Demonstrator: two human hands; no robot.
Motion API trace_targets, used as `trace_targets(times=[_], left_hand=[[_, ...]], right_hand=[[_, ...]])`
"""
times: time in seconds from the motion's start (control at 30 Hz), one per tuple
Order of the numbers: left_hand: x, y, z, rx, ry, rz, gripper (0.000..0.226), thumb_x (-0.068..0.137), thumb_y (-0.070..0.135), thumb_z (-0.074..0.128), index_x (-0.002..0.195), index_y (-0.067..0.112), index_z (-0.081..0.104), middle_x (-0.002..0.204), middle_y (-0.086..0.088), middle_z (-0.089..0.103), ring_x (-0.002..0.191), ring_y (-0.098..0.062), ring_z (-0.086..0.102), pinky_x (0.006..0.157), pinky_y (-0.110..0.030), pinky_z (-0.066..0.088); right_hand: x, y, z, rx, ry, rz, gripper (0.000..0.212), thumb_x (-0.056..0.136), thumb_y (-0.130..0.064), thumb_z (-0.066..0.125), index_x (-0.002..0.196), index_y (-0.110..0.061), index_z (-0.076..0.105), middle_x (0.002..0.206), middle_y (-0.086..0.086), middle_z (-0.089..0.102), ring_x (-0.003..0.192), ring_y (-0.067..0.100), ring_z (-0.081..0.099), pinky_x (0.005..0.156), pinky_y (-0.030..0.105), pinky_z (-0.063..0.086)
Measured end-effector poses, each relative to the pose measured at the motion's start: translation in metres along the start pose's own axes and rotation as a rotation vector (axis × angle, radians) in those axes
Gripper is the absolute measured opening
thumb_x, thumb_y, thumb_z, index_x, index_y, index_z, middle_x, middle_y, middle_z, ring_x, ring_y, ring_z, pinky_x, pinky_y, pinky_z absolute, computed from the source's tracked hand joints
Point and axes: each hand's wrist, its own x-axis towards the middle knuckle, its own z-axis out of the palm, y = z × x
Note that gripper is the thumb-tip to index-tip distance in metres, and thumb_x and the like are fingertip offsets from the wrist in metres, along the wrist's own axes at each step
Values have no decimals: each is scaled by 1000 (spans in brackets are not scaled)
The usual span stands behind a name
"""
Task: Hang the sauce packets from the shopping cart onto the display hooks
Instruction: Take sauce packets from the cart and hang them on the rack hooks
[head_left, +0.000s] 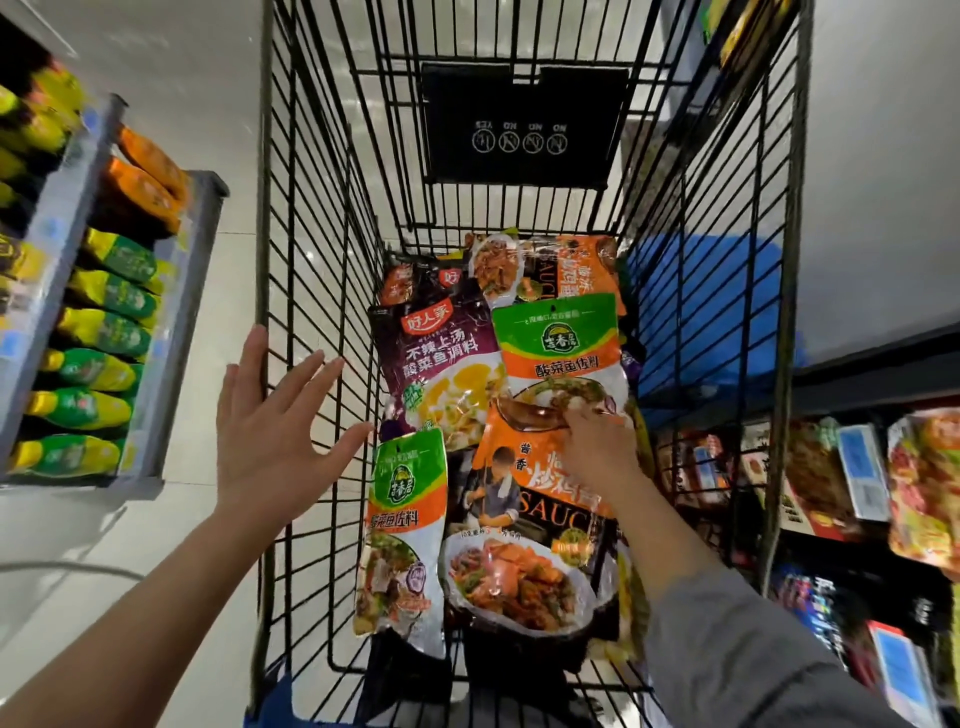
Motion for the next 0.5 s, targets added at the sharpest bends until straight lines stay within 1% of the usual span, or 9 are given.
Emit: trace_targets(times=[0.07, 0.17, 0.27, 0.3, 0.37, 0.4, 0.47, 0.5], left_hand=[[0, 1, -1, 10, -33, -30, 71, 78, 62, 47, 131, 15, 54, 130, -7, 58, 146, -27, 0, 108, -60, 25], [1, 2, -1, 0, -43, -42, 72, 78, 64, 45, 130, 16, 55, 130, -5, 58, 146, -23, -4, 109, -60, 23], [1, 1, -1, -16, -24, -37, 70, 78, 63, 46, 128, 15, 56, 127, -5, 60, 146, -22, -3, 108, -61, 24], [1, 1, -1, -13, -20, -39, 70, 78, 63, 46, 127, 15, 57, 126, -4, 61, 145, -21, -3, 109, -60, 24], [0, 2, -1, -2, -24, -45, 69, 78, 64, 46, 126, 16, 58, 125, -4, 61, 145, -19, -4, 111, -58, 21], [0, 2, -1, 2, -27, -49, 69, 78, 64, 46, 126, 16, 58, 125, -3, 61, 145, -19, -4, 112, -57, 20], [1, 1, -1, 5, -29, -54, 70, 77, 64, 46, 126, 16, 58, 125, -3, 61, 145, -19, -5, 114, -54, 17], [1, 1, -1, 4, -31, -53, 70, 77, 64, 46, 126, 15, 59, 125, -3, 62, 145, -19, -5, 114, -54, 17]], right_hand=[[1, 8, 3, 82, 25, -24, 48, 92, -31, 44, 138, -18, 38, 141, 8, 42, 123, 31, 44, 97, 40, 40], [4, 19, -1, 195, -9, 42, 60, 91, -47, 46, 143, -23, 30, 147, 9, 31, 133, 30, 31, 109, 43, 30], [7, 22, -7, 128, -32, 59, 65, 85, -60, 46, 138, -25, 33, 144, 8, 35, 133, 29, 33, 112, 47, 21], [8, 22, -11, 99, -45, 59, 67, 83, -62, 45, 138, -24, 33, 143, 8, 36, 133, 28, 33, 112, 48, 20], [8, 19, -19, 58, -95, 58, 72, 81, -68, 43, 137, -23, 35, 143, 9, 35, 132, 28, 33, 110, 45, 25], [8, 17, -23, 55, -112, 50, 71, 81, -68, 43, 136, -24, 38, 143, 10, 34, 131, 29, 34, 108, 43, 28], [2, 13, -29, 90, -114, 21, 62, 84, -63, 46, 133, -25, 45, 139, 10, 36, 128, 28, 37, 104, 40, 32], [-3, 11, -31, 109, -93, 7, 56, 85, -60, 48, 129, -25, 48, 136, 9, 40, 125, 27, 40, 102, 40, 32]])
